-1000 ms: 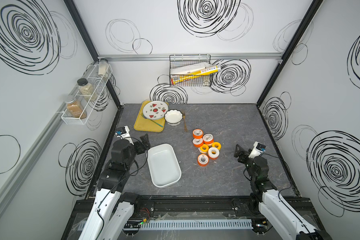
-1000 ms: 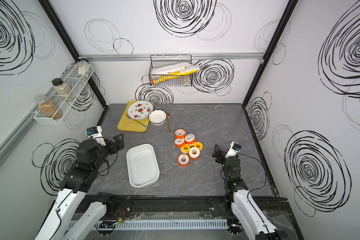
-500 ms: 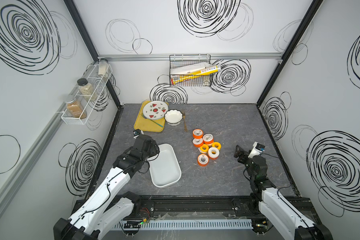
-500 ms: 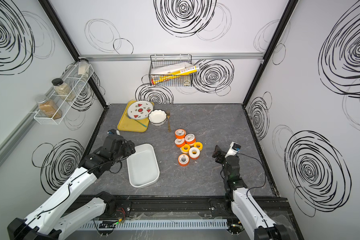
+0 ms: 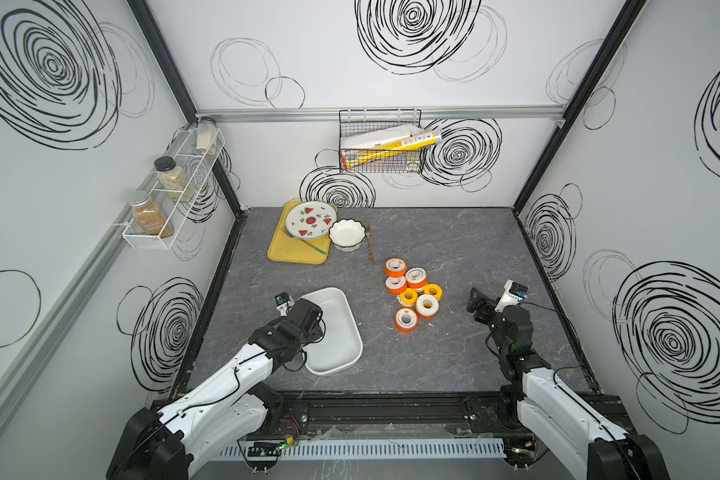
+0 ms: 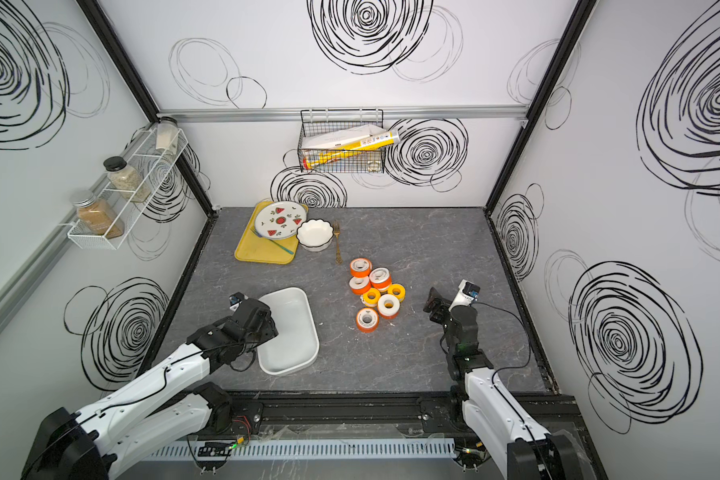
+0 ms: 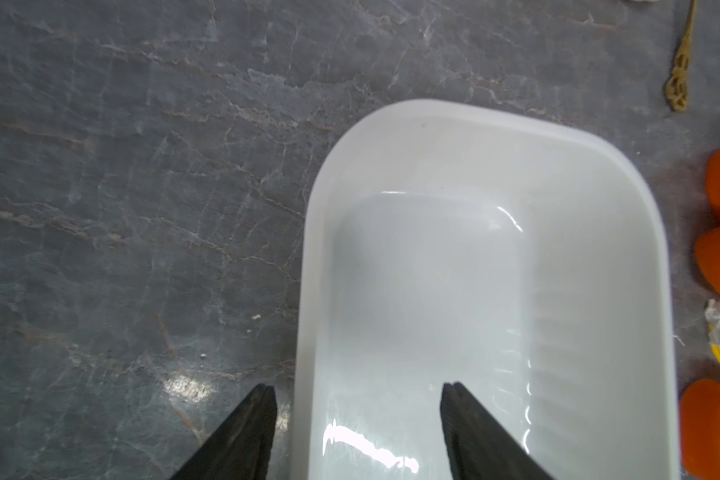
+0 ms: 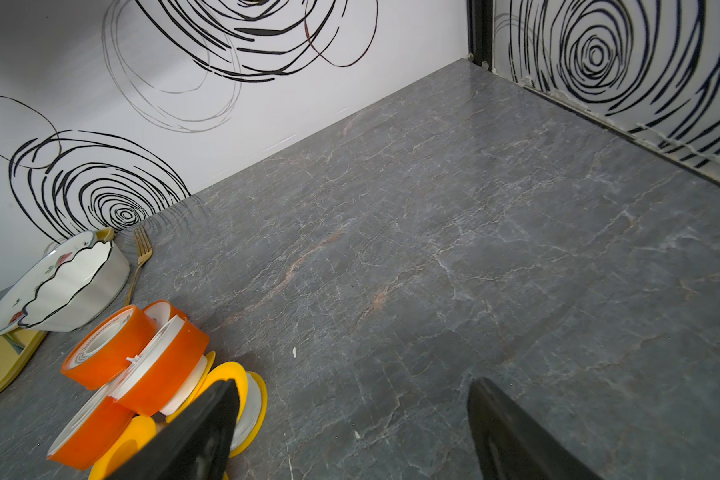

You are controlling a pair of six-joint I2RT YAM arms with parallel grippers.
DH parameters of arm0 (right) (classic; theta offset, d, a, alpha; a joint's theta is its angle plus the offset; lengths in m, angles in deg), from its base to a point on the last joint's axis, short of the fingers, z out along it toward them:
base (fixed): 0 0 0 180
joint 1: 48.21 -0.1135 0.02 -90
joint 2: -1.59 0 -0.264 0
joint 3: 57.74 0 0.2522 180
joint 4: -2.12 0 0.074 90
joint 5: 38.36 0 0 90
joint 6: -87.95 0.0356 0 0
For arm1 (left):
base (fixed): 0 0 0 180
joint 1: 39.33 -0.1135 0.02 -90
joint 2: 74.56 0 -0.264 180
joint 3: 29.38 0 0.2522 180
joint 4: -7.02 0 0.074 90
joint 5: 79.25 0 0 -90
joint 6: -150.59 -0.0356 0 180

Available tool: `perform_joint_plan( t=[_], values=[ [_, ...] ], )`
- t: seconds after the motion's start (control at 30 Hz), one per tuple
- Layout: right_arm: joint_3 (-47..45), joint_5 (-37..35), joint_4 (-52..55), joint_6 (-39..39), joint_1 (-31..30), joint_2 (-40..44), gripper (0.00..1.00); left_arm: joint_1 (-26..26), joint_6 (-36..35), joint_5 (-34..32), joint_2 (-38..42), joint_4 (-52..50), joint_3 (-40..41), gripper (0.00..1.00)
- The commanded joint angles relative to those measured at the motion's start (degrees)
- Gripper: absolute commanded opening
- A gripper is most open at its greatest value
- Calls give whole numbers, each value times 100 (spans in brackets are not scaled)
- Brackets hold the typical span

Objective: Put the sealing tape into the storage box
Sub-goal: Move the storage box to the center of the board.

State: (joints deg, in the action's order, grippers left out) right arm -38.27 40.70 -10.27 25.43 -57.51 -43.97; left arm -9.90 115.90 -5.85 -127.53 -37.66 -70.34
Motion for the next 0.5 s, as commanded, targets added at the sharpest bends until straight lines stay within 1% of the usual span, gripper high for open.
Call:
perform_joint_plan(
  t=[0.0, 0.07, 0.13, 0.17, 0.2, 0.27, 0.37, 0.47],
  values=[
    [140, -42, -100, 4, -39, -42, 91, 64, 244, -186, -52, 328, 146, 67],
    [140, -43, -109, 7, -39, -58, 91, 63, 205, -189, -110, 372, 162, 61],
    [149, -48, -94, 4, -43, -67, 90, 66, 121, -179, -197, 445, 139, 44],
    [149, -56, -92, 11, -40, -67, 90, 67, 79, -189, -244, 456, 113, 39],
    [140, -54, -101, 11, -38, -58, 90, 63, 31, -195, -308, 463, 69, 35],
    [145, -66, -87, 11, -39, -56, 90, 63, -90, -203, -422, 512, -15, 32],
    [148, -99, -74, 16, -32, -58, 90, 74, -309, -167, -646, 657, -170, 24],
    [165, -98, -74, 11, -38, -99, 90, 78, -596, -235, -1002, 873, -375, 12]
  ],
)
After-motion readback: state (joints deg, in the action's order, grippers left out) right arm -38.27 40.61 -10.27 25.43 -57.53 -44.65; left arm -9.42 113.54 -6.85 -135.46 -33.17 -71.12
